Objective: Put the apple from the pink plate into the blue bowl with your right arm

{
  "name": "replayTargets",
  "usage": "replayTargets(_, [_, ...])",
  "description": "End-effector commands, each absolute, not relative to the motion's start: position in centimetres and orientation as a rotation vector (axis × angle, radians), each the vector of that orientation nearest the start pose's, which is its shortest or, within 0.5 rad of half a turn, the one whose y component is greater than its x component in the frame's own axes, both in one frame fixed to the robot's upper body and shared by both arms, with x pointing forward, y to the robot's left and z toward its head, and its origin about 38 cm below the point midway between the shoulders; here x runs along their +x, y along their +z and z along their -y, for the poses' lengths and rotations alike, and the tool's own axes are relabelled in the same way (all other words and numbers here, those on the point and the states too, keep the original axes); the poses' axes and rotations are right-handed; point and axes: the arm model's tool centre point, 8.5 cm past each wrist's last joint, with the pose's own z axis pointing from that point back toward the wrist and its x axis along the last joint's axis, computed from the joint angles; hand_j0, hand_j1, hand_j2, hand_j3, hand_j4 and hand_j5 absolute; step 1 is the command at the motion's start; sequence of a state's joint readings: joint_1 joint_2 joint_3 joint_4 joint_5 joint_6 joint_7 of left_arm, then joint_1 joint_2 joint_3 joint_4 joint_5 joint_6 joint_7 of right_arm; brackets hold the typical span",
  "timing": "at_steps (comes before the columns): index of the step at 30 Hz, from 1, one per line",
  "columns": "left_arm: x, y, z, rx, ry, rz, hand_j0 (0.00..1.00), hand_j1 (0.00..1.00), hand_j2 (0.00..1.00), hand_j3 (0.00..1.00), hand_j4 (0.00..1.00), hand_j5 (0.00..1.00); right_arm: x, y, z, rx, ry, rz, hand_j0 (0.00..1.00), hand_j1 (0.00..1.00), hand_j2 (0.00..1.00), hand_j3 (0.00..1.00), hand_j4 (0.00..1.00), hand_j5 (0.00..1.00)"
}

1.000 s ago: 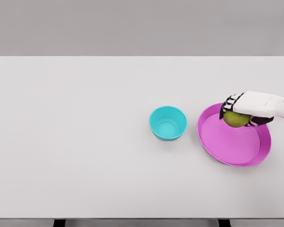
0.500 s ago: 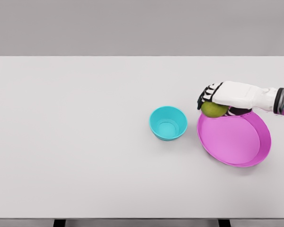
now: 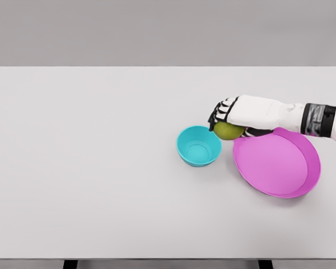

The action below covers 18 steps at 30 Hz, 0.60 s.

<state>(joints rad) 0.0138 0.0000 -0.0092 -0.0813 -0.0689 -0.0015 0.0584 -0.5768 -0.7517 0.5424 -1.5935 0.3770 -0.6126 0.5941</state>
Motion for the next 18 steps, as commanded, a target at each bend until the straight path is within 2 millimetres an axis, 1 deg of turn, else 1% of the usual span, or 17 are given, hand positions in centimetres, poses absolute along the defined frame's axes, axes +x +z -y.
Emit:
replayTargets(1, [2.0, -26.2, -27.6, 0.149, -0.079, 0.068, 1.00, 1.00, 1.00, 1.00, 1.00, 1.00, 40.9, 21.8, 24.1, 0.357, -2.894, -2.096, 0.51, 0.51, 0.51, 0.51, 0.51, 0.51])
replayTargets(4, [2.0, -26.2, -27.6, 0.147, -0.079, 0.068, 1.00, 1.00, 1.00, 1.00, 1.00, 1.00, 40.7, 20.8, 22.5, 0.292, -2.891, -2.085, 0.51, 0.51, 0.51, 0.51, 0.51, 0.51])
replayTargets(6, [2.0, -26.2, -27.6, 0.147, -0.079, 0.068, 1.00, 1.00, 1.00, 1.00, 1.00, 1.00, 40.6, 20.6, 22.0, 0.272, -2.888, -2.079, 0.51, 0.51, 0.51, 0.51, 0.51, 0.51])
replayTargets(8, [2.0, -26.2, -27.6, 0.147, -0.079, 0.068, 1.00, 1.00, 1.00, 1.00, 1.00, 1.00, 40.6, 20.0, 21.3, 0.244, -2.899, -2.056, 0.51, 0.51, 0.51, 0.51, 0.51, 0.51])
replayTargets(10, [2.0, -26.2, -27.6, 0.147, -0.079, 0.068, 1.00, 1.00, 1.00, 1.00, 1.00, 1.00, 40.7, 20.1, 20.6, 0.233, -2.883, -2.059, 0.51, 0.51, 0.51, 0.51, 0.51, 0.51])
replayTargets(17, [2.0, -26.2, -27.6, 0.147, -0.079, 0.068, 1.00, 1.00, 1.00, 1.00, 1.00, 1.00, 40.9, 19.9, 20.2, 0.224, -2.896, -2.034, 0.52, 0.52, 0.52, 0.52, 0.52, 0.52])
replayTargets(18, [2.0, -26.2, -27.6, 0.147, -0.079, 0.068, 1.00, 1.00, 1.00, 1.00, 1.00, 1.00, 41.0, 20.0, 20.2, 0.228, -2.893, -2.034, 0.55, 0.55, 0.55, 0.55, 0.55, 0.55])
